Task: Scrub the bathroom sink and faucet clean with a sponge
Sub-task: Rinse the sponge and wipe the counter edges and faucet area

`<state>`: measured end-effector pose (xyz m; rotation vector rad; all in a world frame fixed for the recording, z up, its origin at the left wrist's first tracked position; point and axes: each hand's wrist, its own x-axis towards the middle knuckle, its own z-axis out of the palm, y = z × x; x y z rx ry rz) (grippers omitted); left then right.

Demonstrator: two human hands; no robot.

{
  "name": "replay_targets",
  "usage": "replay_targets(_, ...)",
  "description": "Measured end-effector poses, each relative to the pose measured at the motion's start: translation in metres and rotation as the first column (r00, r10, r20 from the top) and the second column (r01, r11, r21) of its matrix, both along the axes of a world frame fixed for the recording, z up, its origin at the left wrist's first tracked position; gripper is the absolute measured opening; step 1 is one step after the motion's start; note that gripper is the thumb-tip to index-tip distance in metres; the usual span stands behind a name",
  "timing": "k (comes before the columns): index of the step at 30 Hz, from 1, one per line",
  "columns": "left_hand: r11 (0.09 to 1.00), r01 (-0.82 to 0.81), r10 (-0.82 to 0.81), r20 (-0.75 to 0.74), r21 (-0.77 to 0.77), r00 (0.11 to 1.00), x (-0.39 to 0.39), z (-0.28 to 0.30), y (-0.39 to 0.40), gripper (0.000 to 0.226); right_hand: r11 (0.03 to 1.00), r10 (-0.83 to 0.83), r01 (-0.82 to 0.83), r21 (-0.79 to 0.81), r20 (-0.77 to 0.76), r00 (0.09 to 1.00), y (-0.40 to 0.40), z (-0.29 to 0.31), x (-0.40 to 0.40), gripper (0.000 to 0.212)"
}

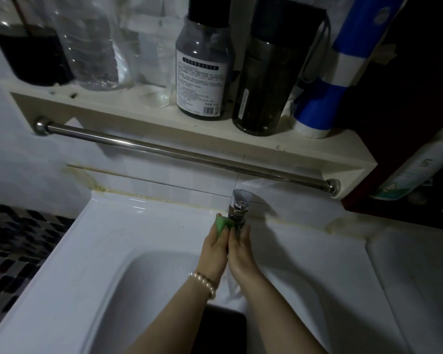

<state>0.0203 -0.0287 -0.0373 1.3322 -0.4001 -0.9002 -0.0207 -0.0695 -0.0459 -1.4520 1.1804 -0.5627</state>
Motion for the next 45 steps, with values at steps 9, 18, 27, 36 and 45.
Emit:
replay_targets(9, 0.99, 0.047, -0.042, -0.046, 0.133, 0.998, 0.046, 0.006, -0.08, 0.036, 0.988, 0.093, -0.116, -0.101, -0.205, 0.974, -0.003, -0.008, -0.003, 0.059)
replay_targets(18, 0.991, -0.088, 0.112, -0.259, 0.099, 0.959, 0.023, -0.012, -0.028, 0.027, 0.984, 0.128, -0.128, 0.122, 0.01, 0.992, -0.004, 0.012, -0.01, 0.05)
replay_targets(27, 0.972, -0.151, 0.208, -0.369, 0.179, 0.906, -0.004, -0.026, 0.011, 0.016, 0.585, -0.458, 0.042, 0.81, 0.287, 0.841, 0.021, -0.014, -0.03, 0.05)
replay_targets(36, 0.884, -0.329, 0.215, 0.336, 0.333, 0.917, 0.019, -0.001, 0.021, 0.024, 0.445, -0.664, -0.179, 0.878, 0.457, 0.592, 0.026, -0.032, -0.022, 0.039)
replay_targets(45, 0.989, 0.036, 0.007, -0.292, 0.141, 0.956, 0.021, 0.061, -0.015, 0.026, 0.539, -0.72, 0.025, 0.842, 0.444, 0.534, 0.015, -0.009, -0.026, 0.033)
